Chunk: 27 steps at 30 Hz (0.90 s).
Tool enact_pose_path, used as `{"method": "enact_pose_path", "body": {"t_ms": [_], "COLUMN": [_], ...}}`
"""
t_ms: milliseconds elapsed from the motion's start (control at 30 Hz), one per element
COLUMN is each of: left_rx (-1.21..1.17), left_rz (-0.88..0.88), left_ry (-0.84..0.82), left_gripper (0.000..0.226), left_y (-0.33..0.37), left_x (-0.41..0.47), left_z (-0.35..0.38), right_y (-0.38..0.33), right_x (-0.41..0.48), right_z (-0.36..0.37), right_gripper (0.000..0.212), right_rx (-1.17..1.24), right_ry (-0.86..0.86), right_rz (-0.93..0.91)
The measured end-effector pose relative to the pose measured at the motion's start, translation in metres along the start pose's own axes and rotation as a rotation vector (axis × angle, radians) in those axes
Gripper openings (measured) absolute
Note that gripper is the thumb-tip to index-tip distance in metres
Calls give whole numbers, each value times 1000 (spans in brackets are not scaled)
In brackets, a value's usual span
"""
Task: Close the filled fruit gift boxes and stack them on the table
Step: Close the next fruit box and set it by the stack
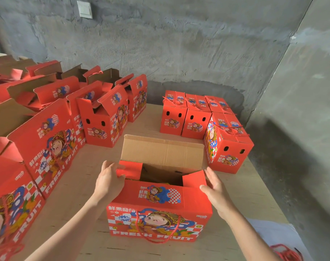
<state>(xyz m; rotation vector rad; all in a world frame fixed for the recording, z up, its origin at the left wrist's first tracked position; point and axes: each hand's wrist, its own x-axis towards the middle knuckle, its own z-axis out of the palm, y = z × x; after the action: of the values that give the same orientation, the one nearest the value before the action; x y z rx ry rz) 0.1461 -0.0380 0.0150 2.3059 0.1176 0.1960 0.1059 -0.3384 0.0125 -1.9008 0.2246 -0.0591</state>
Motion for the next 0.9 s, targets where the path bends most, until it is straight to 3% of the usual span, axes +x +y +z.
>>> {"method": "enact_pose_path", "body": {"t_ms": [167,267,367,433,533,633,700,900], "left_rx": [-118,-50,-33,34,282,489,606,707], "left_rz": [-33,41,150,237,401,409,409,439], "left_ry": [-12,97,168,157,75,32,-31,-506], "left_gripper": [67,87,97,96,79,88,89,106], "left_y": [0,3,4,0,-4,3,10,22], "left_x": [-4,-10,-14,-15,-19,-14,-2,45], "left_z": [4,7,5,5,7,3,0,-8], "right_y": [-11,-6,-3,-4,-6,-7,-5,-5], "right_x": [14,11,5,2,7,14,18,17], "right_z": [-3,-4,-7,-11,-18,-22,-22,-24], "right_gripper": [89,79,54,55,53,30,35,45], "right_rx": [-5,24,10,-41,-116,-318,-498,-688], "right_ry": [-132,-113,-149,-191,-282,-294,-280,-299], "right_rz": [7,-47,-124,-156,-162,-168,-245,-302]}}
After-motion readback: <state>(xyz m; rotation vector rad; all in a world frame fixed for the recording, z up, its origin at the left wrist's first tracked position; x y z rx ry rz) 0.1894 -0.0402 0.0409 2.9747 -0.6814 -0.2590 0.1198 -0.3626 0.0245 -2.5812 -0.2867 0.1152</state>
